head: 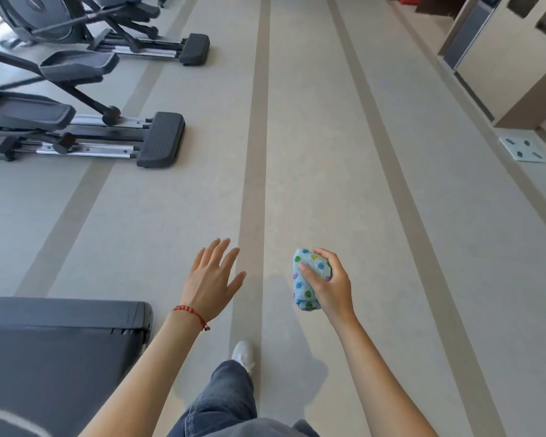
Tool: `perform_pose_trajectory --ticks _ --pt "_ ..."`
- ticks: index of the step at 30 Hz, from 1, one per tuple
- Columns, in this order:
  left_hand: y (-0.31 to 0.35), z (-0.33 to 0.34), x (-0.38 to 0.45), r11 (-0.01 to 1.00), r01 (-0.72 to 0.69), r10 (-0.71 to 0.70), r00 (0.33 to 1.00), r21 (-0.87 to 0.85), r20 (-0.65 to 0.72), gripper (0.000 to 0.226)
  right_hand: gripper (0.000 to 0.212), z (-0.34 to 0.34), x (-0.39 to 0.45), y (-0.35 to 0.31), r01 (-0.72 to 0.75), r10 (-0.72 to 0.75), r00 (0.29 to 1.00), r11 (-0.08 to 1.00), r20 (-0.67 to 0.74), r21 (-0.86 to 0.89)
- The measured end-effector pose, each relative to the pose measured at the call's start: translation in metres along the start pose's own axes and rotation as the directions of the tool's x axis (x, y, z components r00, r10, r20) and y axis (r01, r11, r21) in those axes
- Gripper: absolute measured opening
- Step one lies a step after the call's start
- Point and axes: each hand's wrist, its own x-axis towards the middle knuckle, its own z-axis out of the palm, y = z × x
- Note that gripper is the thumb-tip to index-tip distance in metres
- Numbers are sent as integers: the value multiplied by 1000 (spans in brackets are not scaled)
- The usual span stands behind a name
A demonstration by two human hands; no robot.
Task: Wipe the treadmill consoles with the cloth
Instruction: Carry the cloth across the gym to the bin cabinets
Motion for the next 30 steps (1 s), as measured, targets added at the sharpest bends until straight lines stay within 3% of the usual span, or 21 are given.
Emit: perform_pose_trajectory --ticks 11,15,20,25,30 --pt "-49 3 252 998 -68 68 998 -1 -17 62 32 20 224 -66 -12 12 996 1000 -87 5" --pt "-56 24 342 996 -91 91 996 3 -17 70 32 17 320 -77 -3 4 995 1000 -96 6" --pt "-59 34 475 998 -64 65 997 23 -31 59 33 6 450 -112 14 -12 997 1000 -82 24" --pt "-59 27 598 997 -73 74 995 15 -63 69 32 -6 567 -157 20 -19 997 1000 -78 19" --pt "-71 40 703 997 -66 68 996 28 -58 57 32 -3 667 -177 12 -11 996 1000 -84 15"
